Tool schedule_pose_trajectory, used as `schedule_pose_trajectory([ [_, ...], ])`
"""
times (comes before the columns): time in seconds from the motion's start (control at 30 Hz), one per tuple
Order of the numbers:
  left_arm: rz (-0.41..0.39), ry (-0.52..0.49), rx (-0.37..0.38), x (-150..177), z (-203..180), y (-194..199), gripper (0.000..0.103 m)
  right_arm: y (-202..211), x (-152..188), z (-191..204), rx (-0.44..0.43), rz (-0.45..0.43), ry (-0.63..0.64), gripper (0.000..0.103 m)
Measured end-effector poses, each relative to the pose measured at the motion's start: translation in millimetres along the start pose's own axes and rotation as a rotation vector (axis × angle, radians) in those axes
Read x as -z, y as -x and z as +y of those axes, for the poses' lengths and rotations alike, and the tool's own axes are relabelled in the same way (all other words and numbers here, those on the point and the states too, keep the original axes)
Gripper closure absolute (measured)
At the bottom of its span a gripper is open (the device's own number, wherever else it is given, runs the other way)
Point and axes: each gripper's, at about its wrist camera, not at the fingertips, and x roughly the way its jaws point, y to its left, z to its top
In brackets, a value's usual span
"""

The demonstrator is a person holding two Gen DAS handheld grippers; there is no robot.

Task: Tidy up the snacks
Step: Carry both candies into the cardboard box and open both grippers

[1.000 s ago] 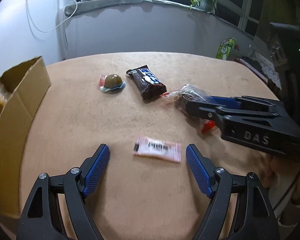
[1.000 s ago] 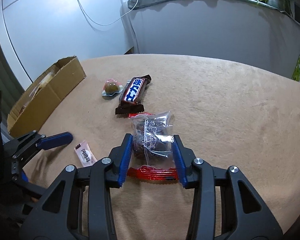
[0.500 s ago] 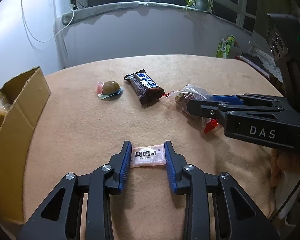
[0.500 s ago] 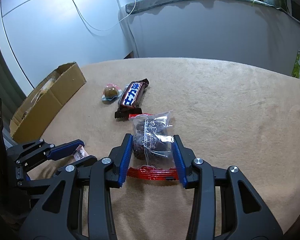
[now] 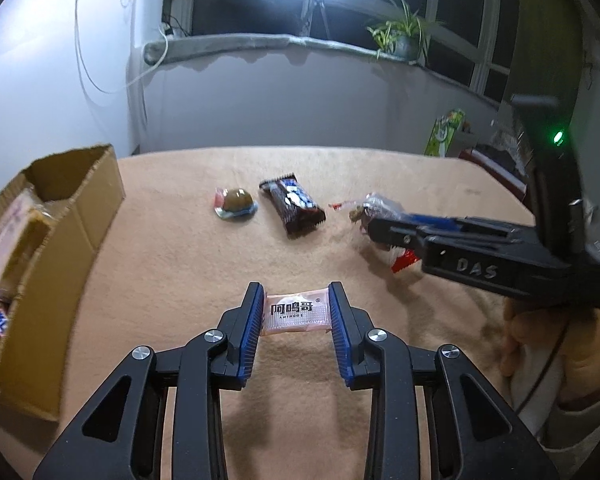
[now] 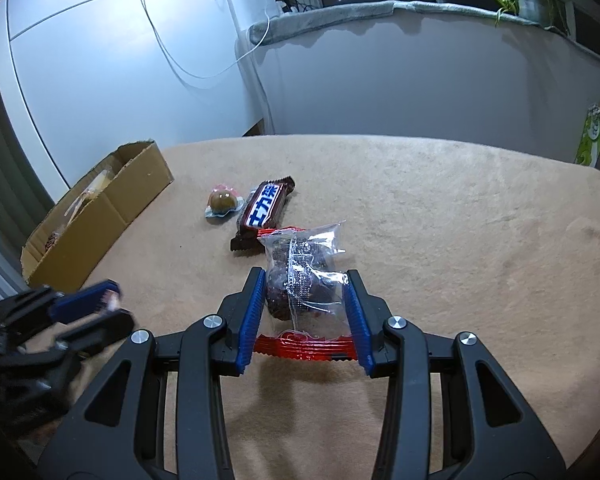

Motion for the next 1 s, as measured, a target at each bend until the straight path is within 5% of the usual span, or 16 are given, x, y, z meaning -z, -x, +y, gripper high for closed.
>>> schedule_pose_trajectory([
  [0.4,-0.133,0.038,-0.052,-8,36,52,0.072,19,-13,25,0.042,-0.065,0.047,0.062],
  [1.0,-0.224,0.157,-0.172,3,128,96,0.072,12,-44,159,-0.076,-0.102,0.256,0.061],
])
